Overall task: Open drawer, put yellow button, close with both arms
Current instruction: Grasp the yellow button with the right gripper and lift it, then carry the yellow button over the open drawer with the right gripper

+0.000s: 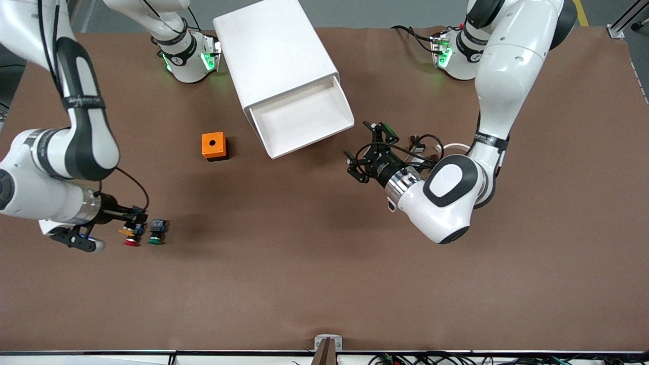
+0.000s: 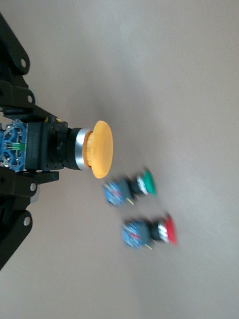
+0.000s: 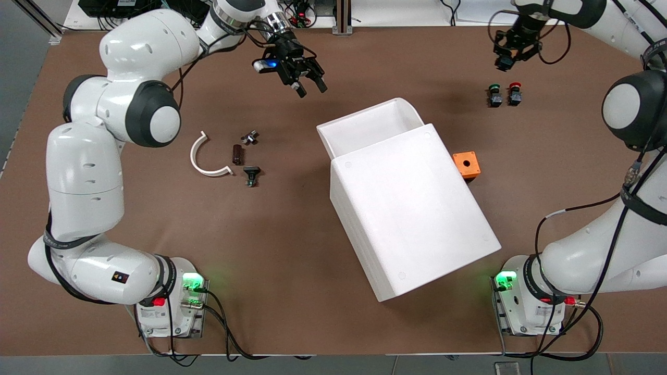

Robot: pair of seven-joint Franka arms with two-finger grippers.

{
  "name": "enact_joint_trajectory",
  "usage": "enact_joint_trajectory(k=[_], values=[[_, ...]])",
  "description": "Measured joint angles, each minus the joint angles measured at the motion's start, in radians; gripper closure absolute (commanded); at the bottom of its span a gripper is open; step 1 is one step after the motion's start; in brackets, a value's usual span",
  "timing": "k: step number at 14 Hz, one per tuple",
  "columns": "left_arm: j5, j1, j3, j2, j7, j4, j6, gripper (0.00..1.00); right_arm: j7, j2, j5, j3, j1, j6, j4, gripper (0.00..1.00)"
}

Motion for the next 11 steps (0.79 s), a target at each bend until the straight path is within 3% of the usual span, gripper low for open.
enact_joint_trajectory(k=[6, 11], values=[[0.351, -0.035, -0.008, -0.147, 0.237, 0.005, 0.226, 0.0, 0.592, -0.138, 0.006, 0.005, 0.309, -0.053, 0.001, 1.0], [0.599, -0.099, -0.009, -0.161, 0.299, 0.003, 0.403, 0.0, 0.989, -0.17, 0.005, 0.004, 0.533, -0.052, 0.0, 1.0]])
